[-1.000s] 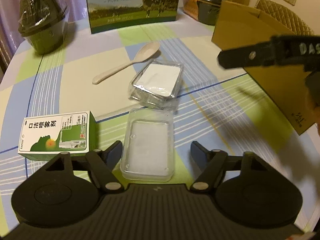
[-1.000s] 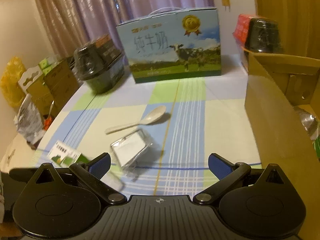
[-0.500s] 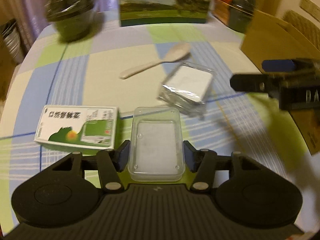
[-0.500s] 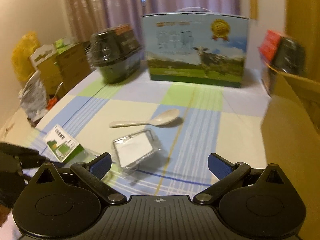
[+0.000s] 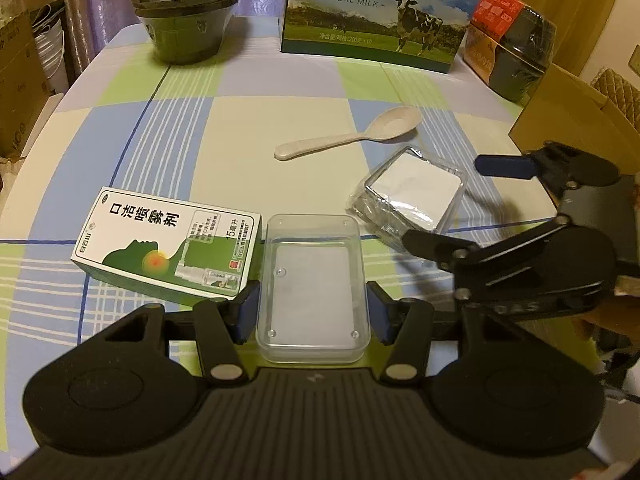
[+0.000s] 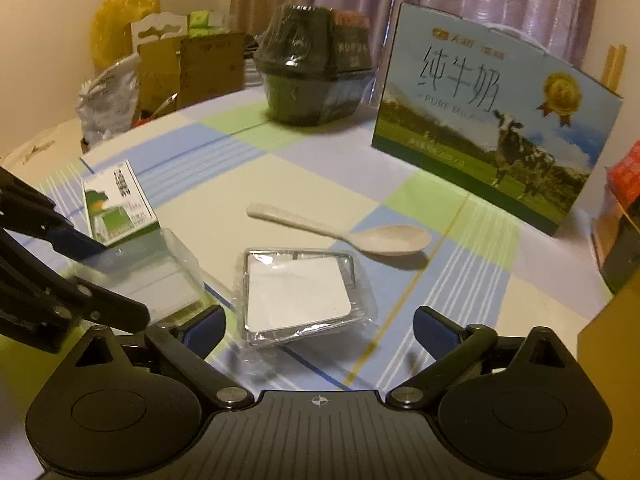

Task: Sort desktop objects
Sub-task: 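Grasp the clear plastic tray with left tool while right tool grasps the white-lidded tray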

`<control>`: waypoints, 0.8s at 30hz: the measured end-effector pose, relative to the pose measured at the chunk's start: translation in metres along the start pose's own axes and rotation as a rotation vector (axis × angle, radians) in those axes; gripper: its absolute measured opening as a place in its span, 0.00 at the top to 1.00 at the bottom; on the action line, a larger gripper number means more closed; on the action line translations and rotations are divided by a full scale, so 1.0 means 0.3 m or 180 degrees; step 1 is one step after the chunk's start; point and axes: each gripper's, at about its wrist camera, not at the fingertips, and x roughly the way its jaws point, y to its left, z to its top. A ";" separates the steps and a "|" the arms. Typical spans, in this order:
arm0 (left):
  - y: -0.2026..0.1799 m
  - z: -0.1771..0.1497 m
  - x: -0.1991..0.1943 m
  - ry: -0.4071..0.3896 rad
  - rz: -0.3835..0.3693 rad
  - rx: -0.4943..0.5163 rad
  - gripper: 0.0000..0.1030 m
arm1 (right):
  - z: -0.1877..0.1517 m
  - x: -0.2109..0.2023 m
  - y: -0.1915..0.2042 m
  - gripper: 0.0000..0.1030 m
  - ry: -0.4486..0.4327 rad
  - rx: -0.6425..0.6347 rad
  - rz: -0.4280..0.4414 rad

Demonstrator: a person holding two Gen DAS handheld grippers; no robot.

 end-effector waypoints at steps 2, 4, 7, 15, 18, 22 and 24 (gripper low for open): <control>0.007 -0.004 0.002 -0.0008 0.0004 -0.0012 0.51 | -0.001 0.020 0.001 0.11 0.0009 -0.0030 0.0013; 0.014 -0.004 0.005 -0.0018 0.0000 -0.0038 0.51 | -0.001 0.034 0.000 0.13 0.0001 -0.0041 0.0055; 0.015 -0.006 0.011 -0.0027 0.0004 -0.0021 0.51 | -0.002 0.049 0.003 0.21 -0.0007 -0.0106 0.0060; -0.005 -0.006 0.013 -0.0019 0.0015 0.0068 0.51 | 0.005 0.022 0.004 0.43 0.0116 0.0053 0.0087; -0.034 -0.013 0.009 0.0013 -0.0043 0.0135 0.51 | -0.001 -0.017 0.001 0.45 0.0209 0.0144 0.0007; -0.071 -0.040 -0.017 0.0045 -0.0082 0.0230 0.51 | -0.031 -0.105 -0.008 0.45 0.0326 0.0367 -0.0001; -0.087 -0.065 -0.040 0.0063 -0.0109 0.0262 0.51 | -0.055 -0.159 -0.001 0.45 0.0387 0.0414 -0.0051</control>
